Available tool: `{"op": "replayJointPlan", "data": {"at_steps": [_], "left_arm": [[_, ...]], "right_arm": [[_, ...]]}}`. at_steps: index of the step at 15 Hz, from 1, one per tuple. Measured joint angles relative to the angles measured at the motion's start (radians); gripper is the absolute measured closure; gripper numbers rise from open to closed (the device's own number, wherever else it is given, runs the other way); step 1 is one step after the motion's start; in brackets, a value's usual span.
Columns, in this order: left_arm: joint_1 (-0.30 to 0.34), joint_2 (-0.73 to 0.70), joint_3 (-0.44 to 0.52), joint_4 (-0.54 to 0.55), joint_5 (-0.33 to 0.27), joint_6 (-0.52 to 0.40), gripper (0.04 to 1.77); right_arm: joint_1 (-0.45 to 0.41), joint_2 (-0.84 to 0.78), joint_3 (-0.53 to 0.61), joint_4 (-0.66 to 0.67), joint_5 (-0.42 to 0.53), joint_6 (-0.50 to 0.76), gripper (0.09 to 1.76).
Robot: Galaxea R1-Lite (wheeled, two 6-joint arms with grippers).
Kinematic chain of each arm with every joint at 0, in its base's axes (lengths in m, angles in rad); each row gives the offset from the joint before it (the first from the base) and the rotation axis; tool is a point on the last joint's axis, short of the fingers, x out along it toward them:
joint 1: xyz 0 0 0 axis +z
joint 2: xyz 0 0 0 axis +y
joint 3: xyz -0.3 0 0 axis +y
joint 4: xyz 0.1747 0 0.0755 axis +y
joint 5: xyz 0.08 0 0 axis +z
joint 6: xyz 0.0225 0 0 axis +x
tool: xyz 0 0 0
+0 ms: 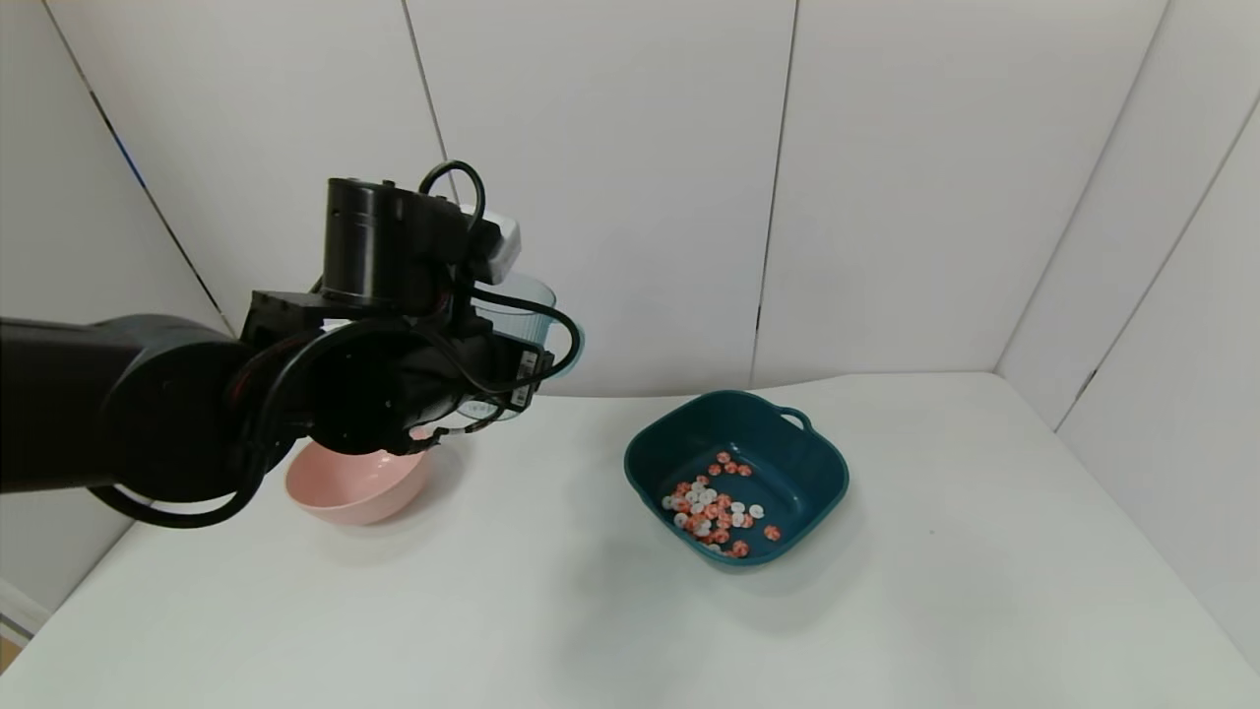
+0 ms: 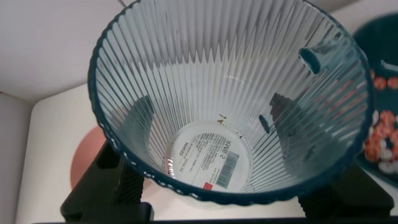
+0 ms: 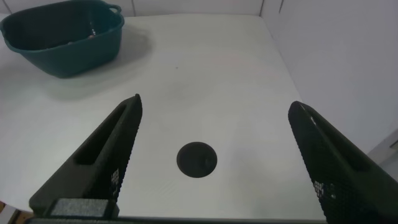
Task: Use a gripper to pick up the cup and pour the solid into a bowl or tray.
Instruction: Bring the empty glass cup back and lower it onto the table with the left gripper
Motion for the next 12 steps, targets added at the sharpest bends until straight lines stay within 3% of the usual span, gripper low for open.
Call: {"op": "replayJointPlan", "data": {"at_steps": [2, 5, 12], "left_arm": [[0.034, 0.000, 0.099, -0.216, -0.046, -0.003, 0.50], [0.067, 0.040, 0.196, -0.412, -0.111, -0.088, 0.50], [0.066, 0.171, 0.328, -0.599, -0.114, -0.225, 0.50]], "right_arm": [[0.000, 0.000, 0.000, 0.000, 0.000, 0.000, 0.14], [0.000, 0.000, 0.000, 0.000, 0.000, 0.000, 0.14], [0.000, 0.000, 0.000, 0.001, 0.000, 0.000, 0.14]]}}
